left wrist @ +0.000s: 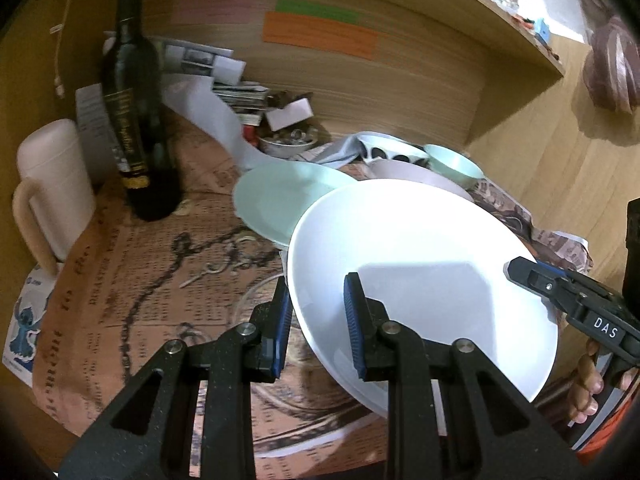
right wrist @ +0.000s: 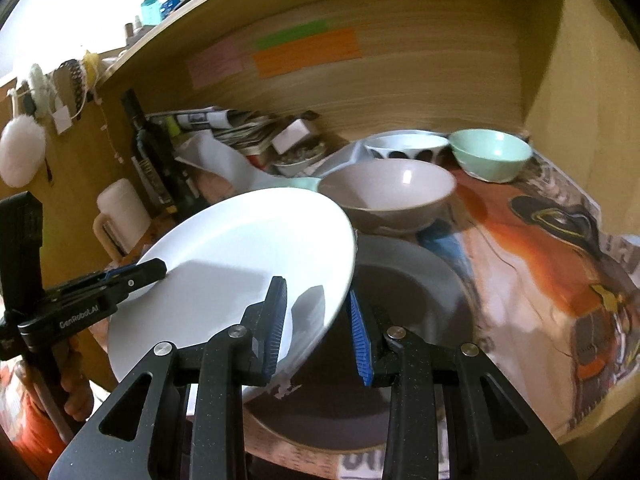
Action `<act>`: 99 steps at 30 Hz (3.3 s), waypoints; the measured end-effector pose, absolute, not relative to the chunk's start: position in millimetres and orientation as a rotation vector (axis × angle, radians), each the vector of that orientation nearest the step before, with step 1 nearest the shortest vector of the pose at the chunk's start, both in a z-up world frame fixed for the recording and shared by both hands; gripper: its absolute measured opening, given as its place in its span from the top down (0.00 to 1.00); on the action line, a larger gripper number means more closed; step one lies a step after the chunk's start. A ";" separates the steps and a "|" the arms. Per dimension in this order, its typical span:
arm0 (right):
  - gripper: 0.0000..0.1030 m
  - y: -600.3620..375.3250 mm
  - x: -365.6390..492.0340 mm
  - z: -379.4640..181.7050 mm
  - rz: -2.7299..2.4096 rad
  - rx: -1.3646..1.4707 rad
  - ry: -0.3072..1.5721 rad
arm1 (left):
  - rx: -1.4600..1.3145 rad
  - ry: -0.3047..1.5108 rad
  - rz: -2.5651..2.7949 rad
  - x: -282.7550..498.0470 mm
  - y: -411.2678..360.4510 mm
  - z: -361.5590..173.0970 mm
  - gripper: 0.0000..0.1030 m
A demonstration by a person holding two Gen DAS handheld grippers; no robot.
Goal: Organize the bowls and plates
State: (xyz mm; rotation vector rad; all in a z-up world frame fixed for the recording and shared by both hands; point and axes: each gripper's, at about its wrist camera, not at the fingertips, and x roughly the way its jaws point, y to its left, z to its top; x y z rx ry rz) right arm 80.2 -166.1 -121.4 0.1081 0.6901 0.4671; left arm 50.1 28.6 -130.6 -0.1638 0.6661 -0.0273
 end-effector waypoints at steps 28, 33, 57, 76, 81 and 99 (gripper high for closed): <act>0.73 -223.4 90.0 -157.7 0.365 0.169 0.783 | -0.115 0.791 -0.100 93.1 -33.1 -166.4 0.75; 0.73 -225.0 93.7 -160.6 0.359 0.176 0.795 | -0.091 0.790 -0.096 96.1 -37.2 -168.0 0.75; 0.71 -219.9 96.5 -163.2 0.341 0.065 0.779 | -0.017 0.798 -0.092 94.7 -46.0 -179.3 0.72; 0.67 -209.5 88.7 -125.0 0.394 0.083 0.657 | -0.088 0.670 -0.064 76.1 -7.0 -140.3 0.58; 0.62 -188.0 90.6 -112.0 0.467 0.083 0.612 | -0.112 0.587 -0.011 65.9 15.9 -117.9 0.50; 0.62 -100.3 146.6 -120.4 0.583 -0.019 0.723 | -0.208 0.616 0.100 103.6 96.4 -120.1 0.42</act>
